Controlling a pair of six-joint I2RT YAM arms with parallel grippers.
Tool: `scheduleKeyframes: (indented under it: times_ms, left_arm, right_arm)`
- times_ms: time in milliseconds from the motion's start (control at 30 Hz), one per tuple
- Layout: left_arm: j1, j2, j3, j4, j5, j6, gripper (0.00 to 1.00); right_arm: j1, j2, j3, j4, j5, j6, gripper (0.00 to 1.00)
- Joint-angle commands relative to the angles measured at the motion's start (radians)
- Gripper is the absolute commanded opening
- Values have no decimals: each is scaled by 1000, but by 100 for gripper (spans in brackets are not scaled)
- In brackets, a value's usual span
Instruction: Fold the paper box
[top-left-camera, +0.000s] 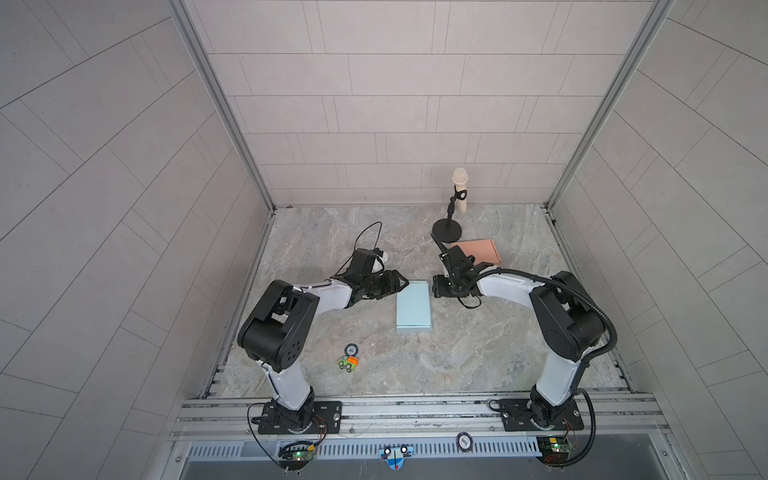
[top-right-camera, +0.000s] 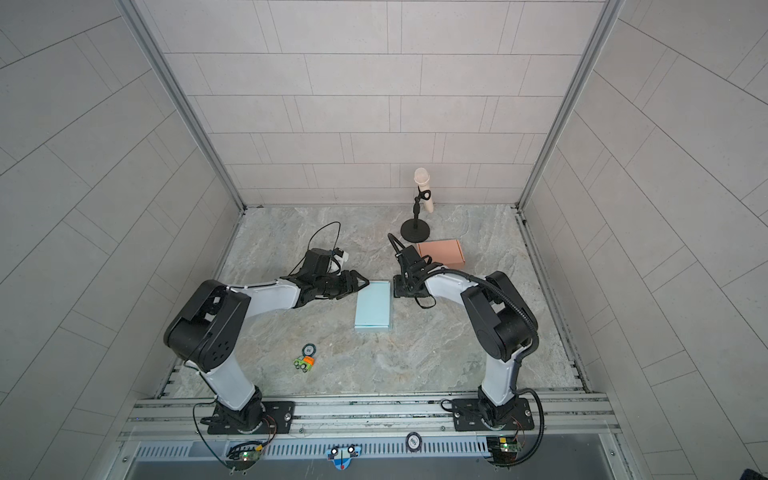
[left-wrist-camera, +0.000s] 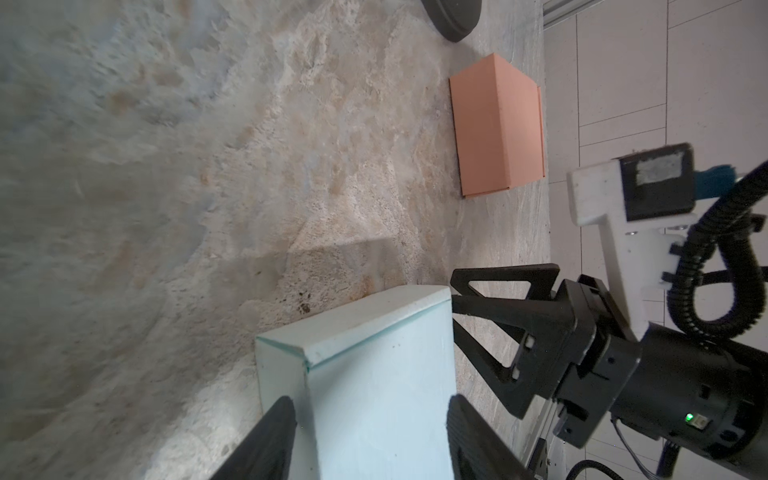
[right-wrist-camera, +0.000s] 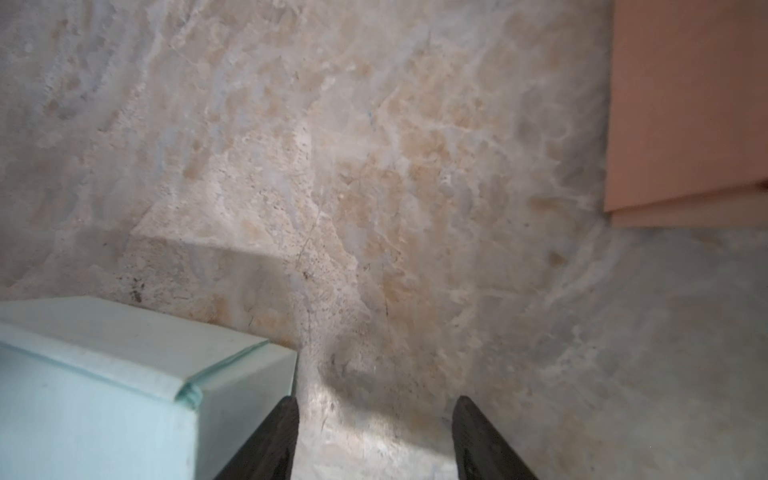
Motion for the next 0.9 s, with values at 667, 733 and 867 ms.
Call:
scheduleKeyframes:
  times_ms: [667, 733, 867]
  left_arm:
    - [-60, 67, 25, 126, 38, -94, 60]
    - [-60, 60, 21, 120, 36, -89, 60]
    - [-41, 49, 5, 118, 39, -82, 60]
  right_arm:
    - [88, 41, 63, 75, -100, 86, 62]
    - [85, 32, 58, 67, -86, 79, 62]
    - [54, 10, 27, 57, -74, 67, 62]
